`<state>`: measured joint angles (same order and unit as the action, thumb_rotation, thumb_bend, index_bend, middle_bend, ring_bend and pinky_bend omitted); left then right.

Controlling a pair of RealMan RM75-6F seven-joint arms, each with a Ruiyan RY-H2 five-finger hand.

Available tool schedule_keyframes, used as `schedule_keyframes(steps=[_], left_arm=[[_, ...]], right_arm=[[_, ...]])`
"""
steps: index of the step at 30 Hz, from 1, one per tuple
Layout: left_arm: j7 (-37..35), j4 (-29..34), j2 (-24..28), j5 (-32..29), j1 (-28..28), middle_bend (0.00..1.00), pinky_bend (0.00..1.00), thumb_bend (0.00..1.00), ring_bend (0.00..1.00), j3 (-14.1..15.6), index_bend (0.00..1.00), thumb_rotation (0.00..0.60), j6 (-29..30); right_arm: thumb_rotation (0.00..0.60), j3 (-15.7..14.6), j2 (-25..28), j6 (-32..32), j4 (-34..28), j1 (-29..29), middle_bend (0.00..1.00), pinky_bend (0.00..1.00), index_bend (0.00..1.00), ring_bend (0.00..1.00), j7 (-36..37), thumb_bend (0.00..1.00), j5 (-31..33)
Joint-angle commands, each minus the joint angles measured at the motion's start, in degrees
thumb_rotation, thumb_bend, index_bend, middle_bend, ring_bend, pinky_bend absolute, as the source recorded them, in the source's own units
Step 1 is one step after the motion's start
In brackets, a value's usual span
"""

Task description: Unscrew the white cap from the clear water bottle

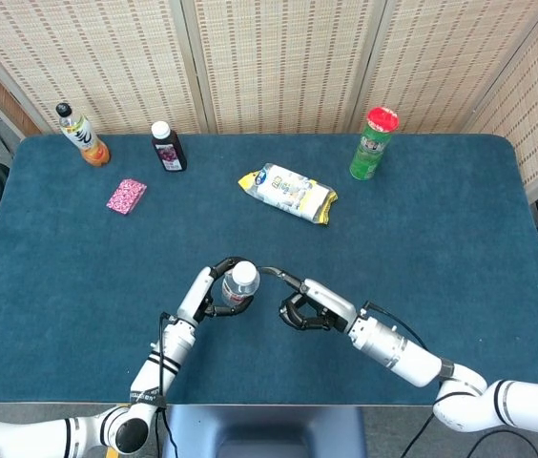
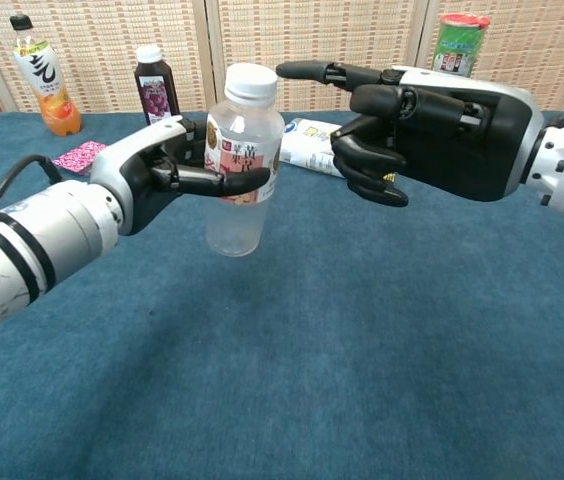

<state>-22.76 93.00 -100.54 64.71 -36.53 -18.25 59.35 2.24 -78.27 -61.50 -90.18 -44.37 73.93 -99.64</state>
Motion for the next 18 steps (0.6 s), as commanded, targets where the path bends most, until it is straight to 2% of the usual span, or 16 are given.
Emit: schedule_keyframes(steps=[1,18], left_arm=[[-0.17,-0.08,0.01,-0.21,0.08,0.56,0.19,0.52,0.27,-0.22,0.5,0.6,-0.21],[-2.33,0.77,0.41,0.76,0.76,0.56,0.19,0.52,0.27,-0.34,0.5,0.6,-0.89]], right_arm=[[0.391,-0.01,-0.32,-0.21,-0.67,-0.36,0.85,0.82,0.0,0.73,-1.13,0.75,0.69],[0.392,-1.42,-1.22,-1.67,1.9,-1.19,0.85,0.82,0.0,0.73,1.79,0.75,1.73]])
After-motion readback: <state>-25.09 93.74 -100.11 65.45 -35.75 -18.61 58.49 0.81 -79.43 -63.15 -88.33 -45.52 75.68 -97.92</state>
